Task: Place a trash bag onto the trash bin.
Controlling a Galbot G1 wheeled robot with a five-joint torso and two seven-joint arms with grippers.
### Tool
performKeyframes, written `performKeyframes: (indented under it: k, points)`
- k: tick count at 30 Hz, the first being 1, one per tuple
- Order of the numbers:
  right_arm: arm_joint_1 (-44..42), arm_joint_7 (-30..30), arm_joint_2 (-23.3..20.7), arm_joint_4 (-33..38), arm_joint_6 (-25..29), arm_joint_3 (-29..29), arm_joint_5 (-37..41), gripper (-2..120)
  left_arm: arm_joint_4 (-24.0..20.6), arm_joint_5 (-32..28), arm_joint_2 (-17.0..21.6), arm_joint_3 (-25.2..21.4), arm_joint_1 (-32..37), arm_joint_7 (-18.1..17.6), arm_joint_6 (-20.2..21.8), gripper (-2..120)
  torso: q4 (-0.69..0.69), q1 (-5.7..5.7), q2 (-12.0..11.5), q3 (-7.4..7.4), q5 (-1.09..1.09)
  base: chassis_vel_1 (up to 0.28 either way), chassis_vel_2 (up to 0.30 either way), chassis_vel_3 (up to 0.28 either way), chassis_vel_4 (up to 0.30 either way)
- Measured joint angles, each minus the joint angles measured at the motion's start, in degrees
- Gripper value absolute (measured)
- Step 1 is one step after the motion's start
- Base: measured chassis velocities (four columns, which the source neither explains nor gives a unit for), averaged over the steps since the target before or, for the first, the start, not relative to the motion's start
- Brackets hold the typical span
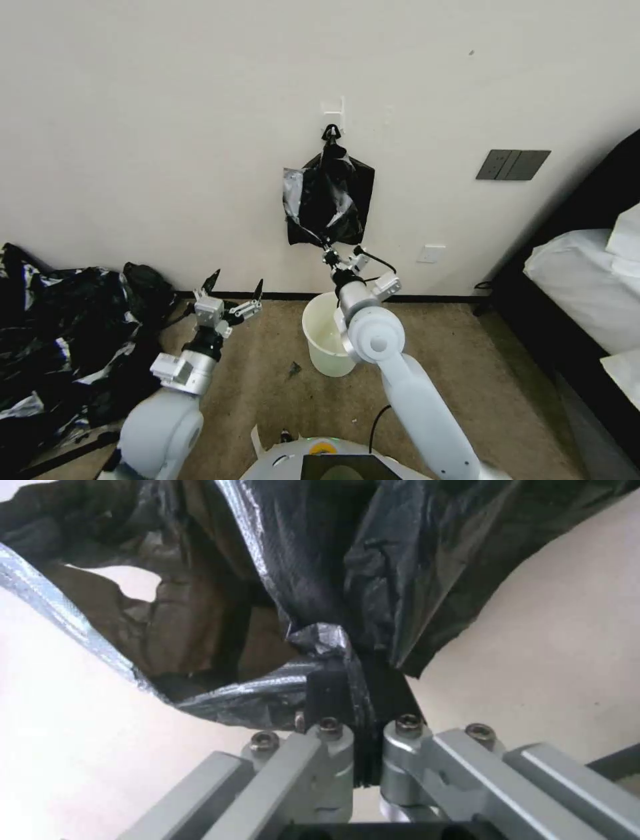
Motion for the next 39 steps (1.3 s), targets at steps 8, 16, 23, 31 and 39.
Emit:
performKeyframes:
  k: [8, 16, 23, 31, 39]
  points:
    - [-0.71, 0.01, 0.21, -0.26, -0.09, -0.22, -0.46, 0, 1.71, -13.73, 12.15, 3.38, -17.07, -3.36, 7.4, 100, -0.04, 0.0, 0.0, 0.0, 0.0, 0.0, 0.0, 0.0, 0.0]
    - [-1.11, 0.01, 1.36, -0.88, -0.14, -1.01, -1.72, 0, 7.8, -18.87, 17.17, 13.13, -34.93, -6.78, 11.54, 100, 0.0, 0.0, 0.0, 0.01, 0.0, 0.0, 0.0, 0.0, 0.0]
    - [-1.09, -0.02, 1.9, -1.34, -0.19, -1.61, -1.85, 0, 12.26, -19.16, 16.05, 22.95, -46.36, -7.75, 14.18, 100, -0.01, 0.0, 0.0, 0.01, 0.01, 0.0, 0.0, 0.0, 0.0]
    - [-0.84, 0.07, 2.44, -1.45, -0.17, -1.78, -1.74, 0, 18.28, -18.97, 14.25, 31.12, -53.97, -9.84, 16.41, 100, 0.0, 0.0, 0.0, 0.0, 0.01, 0.0, 0.0, 0.0, 0.0]
    - [-1.66, 0.08, 2.58, -1.45, -0.16, -1.74, -1.96, 0, 20.86, -18.92, 12.75, 34.88, -60.05, -12.41, 19.72, 100, -0.01, 0.0, 0.0, 0.0, 0.02, 0.0, 0.0, 0.0, 0.0]
